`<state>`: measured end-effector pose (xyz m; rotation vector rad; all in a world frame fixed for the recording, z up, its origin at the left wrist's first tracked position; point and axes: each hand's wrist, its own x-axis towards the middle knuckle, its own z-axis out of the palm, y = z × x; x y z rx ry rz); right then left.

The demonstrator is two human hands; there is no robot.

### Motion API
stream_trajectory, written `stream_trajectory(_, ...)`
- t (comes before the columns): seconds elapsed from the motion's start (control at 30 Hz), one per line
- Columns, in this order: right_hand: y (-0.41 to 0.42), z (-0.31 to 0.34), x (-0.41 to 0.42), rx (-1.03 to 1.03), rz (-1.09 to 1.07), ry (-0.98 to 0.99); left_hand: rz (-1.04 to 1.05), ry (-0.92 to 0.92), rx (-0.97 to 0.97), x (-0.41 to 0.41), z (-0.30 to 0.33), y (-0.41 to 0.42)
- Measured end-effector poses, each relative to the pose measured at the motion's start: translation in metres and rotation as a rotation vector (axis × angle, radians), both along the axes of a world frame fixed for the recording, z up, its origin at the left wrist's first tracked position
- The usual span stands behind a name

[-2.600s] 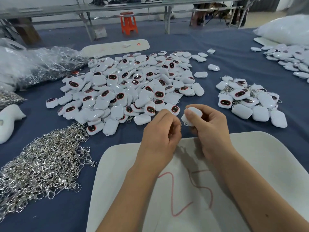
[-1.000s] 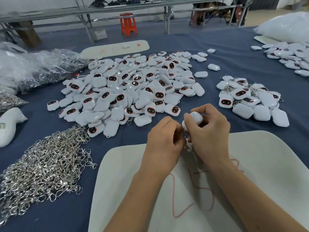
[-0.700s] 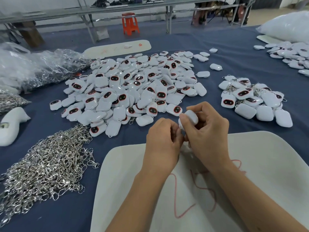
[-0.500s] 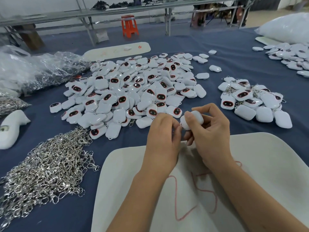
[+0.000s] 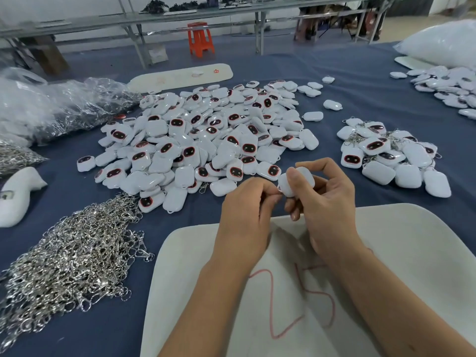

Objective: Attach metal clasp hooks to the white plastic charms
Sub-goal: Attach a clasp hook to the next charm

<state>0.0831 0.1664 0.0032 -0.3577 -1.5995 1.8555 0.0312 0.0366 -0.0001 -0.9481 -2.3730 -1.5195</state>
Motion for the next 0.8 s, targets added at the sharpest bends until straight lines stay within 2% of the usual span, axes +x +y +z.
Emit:
stream_trajectory(0.1,-0.001,0.001,0.002,0.065,0.037,0.01,0.009,-0.101,0.024,0.0,0.0,0.001)
stream_trajectory(0.27,-0.001,0.003,0.002,0.134,0.118,0.036,0.01,-0.373,0.18,-0.006,0.008,-0.002)
stream_trajectory(0.4,0.001,0.002,0.002,0.175,0.098,0.019,-0.096,-0.469,0.135,-0.01,0.009,-0.009)
stream_trajectory(0.47,0.004,0.0,0.002,0.167,0.072,-0.004,-0.105,-0.513,0.145,-0.009,0.007,-0.008)
stream_trajectory(0.63,0.009,-0.003,-0.004,0.085,0.089,-0.154,-0.077,-0.69,0.341,-0.011,0.005,-0.006)
stream_trajectory(0.73,0.011,-0.005,-0.004,0.236,0.123,-0.234,-0.044,-0.665,0.319,-0.011,0.003,-0.006)
stream_trajectory(0.8,0.011,-0.005,-0.003,0.372,0.214,-0.207,-0.033,-0.6,0.291,-0.01,0.002,-0.005)
